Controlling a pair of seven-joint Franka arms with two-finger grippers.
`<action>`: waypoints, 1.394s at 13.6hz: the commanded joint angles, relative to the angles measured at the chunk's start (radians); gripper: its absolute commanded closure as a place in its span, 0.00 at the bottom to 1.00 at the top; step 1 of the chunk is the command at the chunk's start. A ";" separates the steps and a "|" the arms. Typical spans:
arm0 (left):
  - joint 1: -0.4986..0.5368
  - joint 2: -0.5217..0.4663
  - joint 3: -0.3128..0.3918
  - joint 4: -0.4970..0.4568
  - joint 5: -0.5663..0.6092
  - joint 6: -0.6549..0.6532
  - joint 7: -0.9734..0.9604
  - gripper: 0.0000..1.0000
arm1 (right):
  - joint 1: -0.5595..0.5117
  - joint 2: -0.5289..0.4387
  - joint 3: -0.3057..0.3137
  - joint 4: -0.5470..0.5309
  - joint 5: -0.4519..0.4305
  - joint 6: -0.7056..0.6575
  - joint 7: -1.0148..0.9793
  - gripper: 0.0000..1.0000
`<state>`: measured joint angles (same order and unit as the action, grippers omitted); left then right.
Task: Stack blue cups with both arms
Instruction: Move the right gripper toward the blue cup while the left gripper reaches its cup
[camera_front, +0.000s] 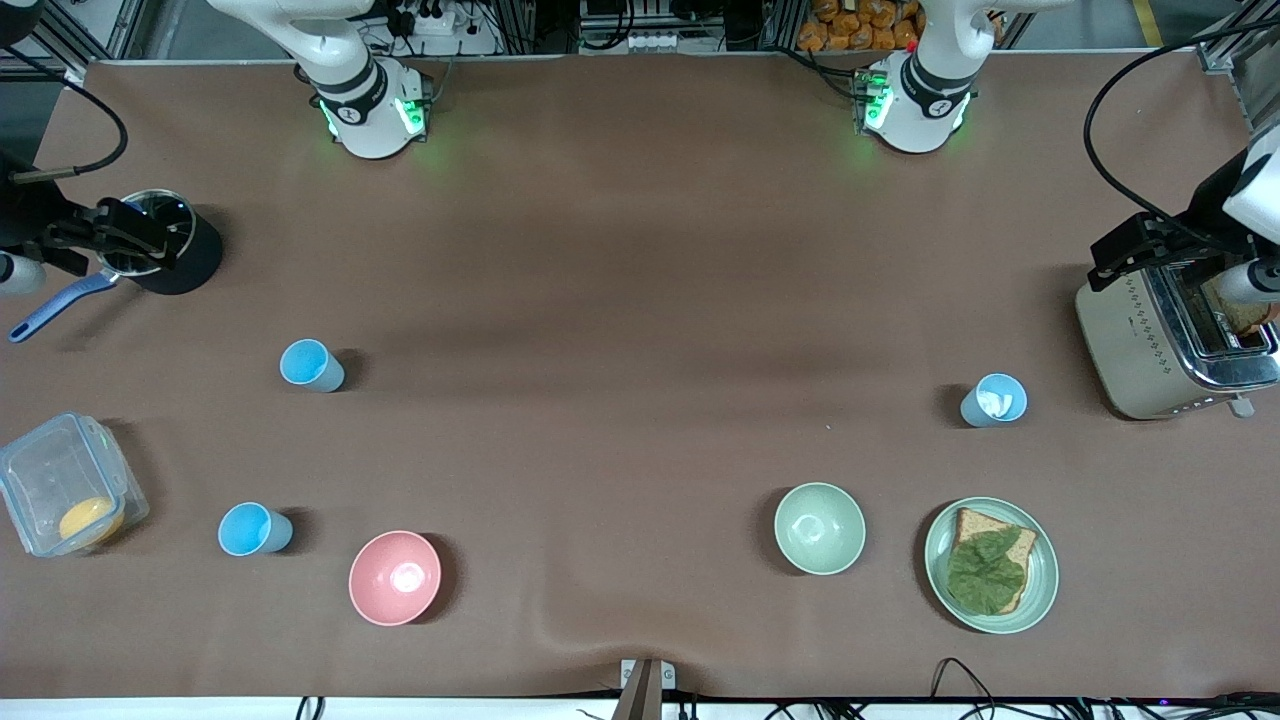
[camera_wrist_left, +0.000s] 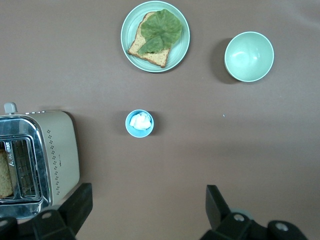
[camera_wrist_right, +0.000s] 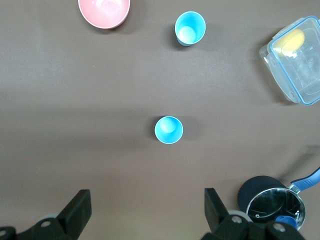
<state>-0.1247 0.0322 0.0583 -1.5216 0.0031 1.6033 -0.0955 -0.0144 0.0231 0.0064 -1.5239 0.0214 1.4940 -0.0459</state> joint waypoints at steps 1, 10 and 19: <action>-0.003 0.005 0.020 0.020 -0.009 -0.023 0.036 0.00 | -0.001 -0.009 0.007 -0.010 0.012 0.006 0.012 0.00; 0.036 0.031 0.014 -0.326 -0.012 0.352 0.053 0.00 | 0.011 0.006 0.010 -0.009 -0.003 -0.032 0.008 0.00; 0.140 0.205 0.012 -0.608 -0.008 0.862 0.206 0.00 | -0.053 0.286 0.006 0.021 0.014 -0.057 -0.002 0.00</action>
<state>-0.0177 0.2339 0.0771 -2.1368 0.0031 2.4606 0.0542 -0.0355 0.2035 0.0059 -1.5380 0.0215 1.4366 -0.0463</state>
